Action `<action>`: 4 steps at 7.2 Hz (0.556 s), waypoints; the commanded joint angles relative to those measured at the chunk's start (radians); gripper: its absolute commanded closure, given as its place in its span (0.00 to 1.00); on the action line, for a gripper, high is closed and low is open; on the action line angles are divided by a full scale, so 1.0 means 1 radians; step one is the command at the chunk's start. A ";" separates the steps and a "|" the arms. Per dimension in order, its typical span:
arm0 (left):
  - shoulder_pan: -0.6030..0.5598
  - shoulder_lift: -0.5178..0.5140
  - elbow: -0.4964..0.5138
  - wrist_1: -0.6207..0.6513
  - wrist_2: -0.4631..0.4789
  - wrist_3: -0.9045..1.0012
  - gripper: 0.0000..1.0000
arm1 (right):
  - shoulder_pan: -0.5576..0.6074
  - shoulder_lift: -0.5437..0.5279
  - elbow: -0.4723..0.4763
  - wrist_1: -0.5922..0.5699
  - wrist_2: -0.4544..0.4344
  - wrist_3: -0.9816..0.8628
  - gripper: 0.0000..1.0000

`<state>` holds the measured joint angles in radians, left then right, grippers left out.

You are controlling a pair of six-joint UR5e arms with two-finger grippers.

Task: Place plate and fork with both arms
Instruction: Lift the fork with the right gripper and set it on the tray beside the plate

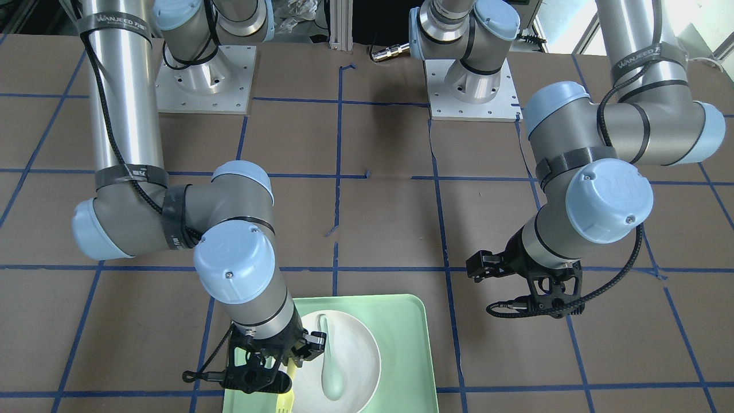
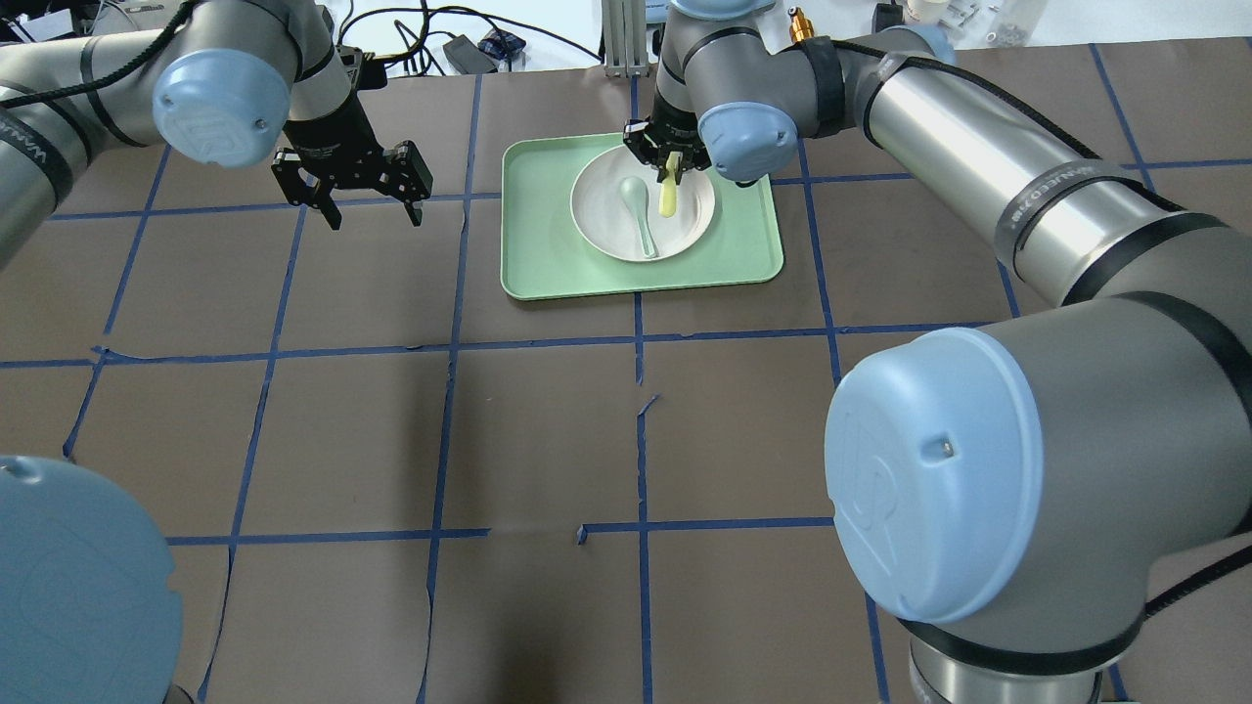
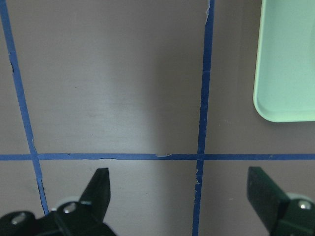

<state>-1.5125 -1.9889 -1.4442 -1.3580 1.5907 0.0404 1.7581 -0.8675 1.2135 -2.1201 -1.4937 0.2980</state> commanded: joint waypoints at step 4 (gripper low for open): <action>-0.005 0.007 -0.002 0.010 0.000 -0.007 0.00 | -0.075 0.027 0.104 -0.001 0.012 -0.204 1.00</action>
<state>-1.5162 -1.9850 -1.4463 -1.3485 1.5907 0.0344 1.6880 -0.8602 1.3104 -2.1209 -1.4797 0.1156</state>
